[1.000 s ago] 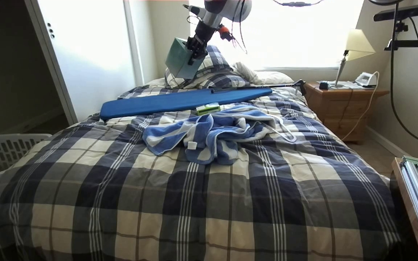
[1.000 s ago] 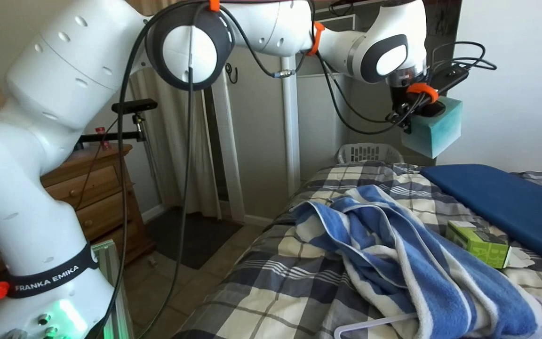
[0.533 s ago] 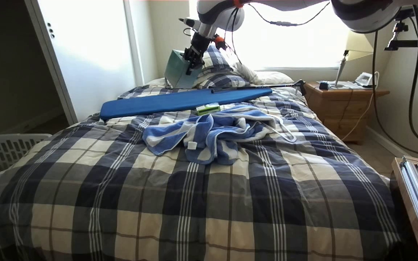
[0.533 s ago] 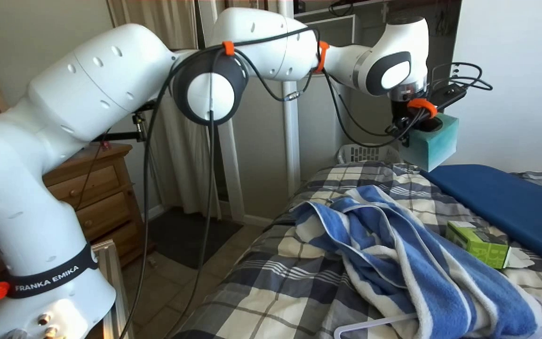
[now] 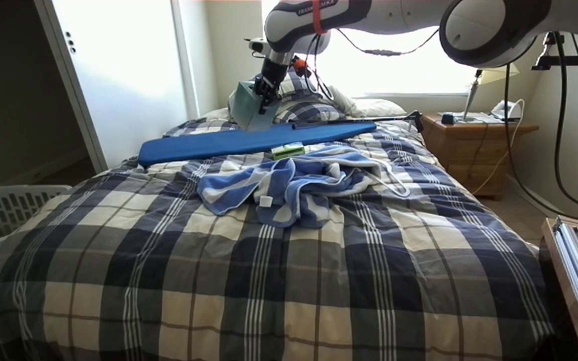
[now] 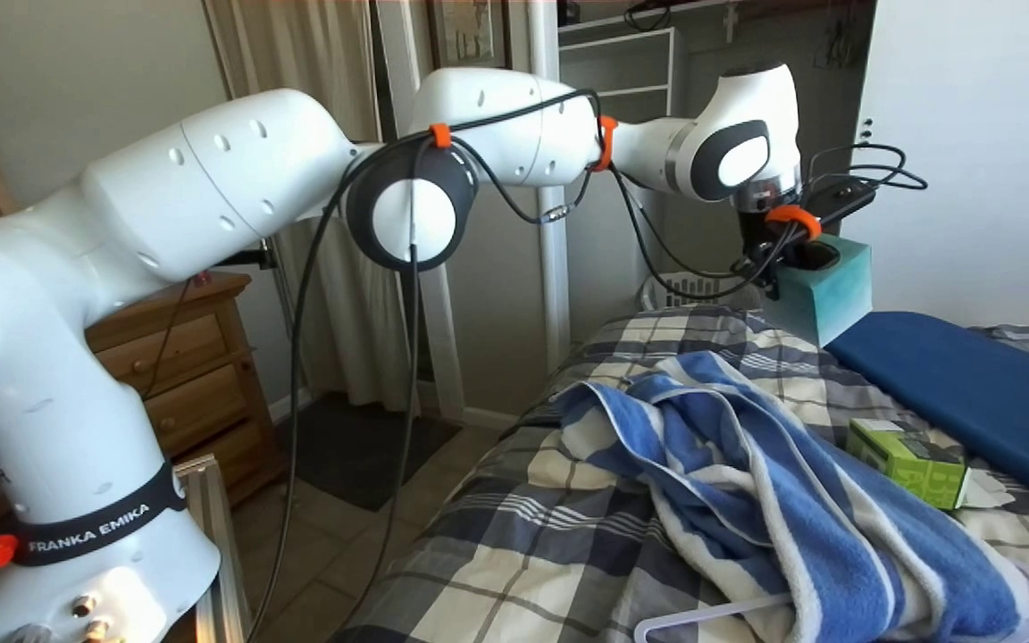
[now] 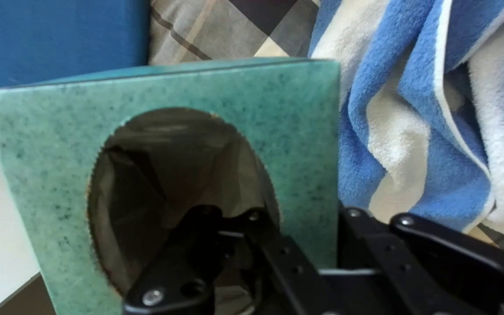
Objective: Move the light blue box to the left of the bed
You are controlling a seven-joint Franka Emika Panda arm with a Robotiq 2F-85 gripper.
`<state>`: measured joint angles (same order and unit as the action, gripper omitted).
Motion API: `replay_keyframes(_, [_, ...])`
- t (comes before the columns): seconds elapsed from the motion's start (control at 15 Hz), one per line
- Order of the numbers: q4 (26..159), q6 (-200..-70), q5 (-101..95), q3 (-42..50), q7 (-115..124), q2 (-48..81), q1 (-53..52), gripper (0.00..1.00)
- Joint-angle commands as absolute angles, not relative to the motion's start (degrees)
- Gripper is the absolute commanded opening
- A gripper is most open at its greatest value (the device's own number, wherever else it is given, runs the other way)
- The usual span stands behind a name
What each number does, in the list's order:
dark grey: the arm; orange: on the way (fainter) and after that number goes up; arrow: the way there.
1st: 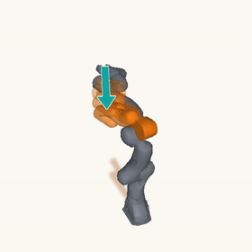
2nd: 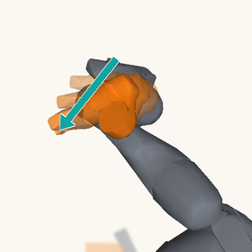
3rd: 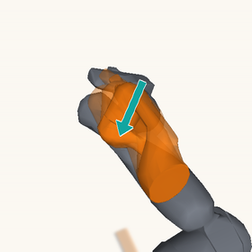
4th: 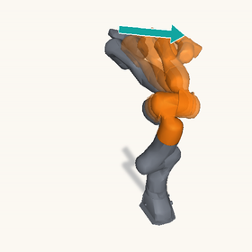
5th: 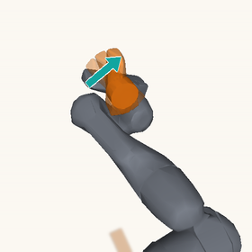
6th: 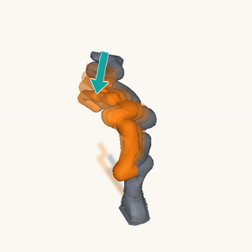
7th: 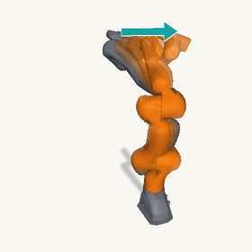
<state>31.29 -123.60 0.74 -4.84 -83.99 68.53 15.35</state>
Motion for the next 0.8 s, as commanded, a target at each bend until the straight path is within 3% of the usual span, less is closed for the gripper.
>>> replay_keyframes(0.0, [26.8, -125.3, -1.8, -1.6, -80.7, 71.2, 13.7, 0.38])
replay_keyframes(0.47, [20.8, -125.0, -3.8, 2.1, -77.5, 74.8, 12.4, 0.87])
replay_keyframes(0.6, [26.2, -127.7, -4.7, 2.9, -76.8, 72.1, 12.0, 0.99])
replay_keyframes(0.73, [26.8, -126.5, -4.3, 2.2, -77.0, 71.6, 12.0, 1.00])
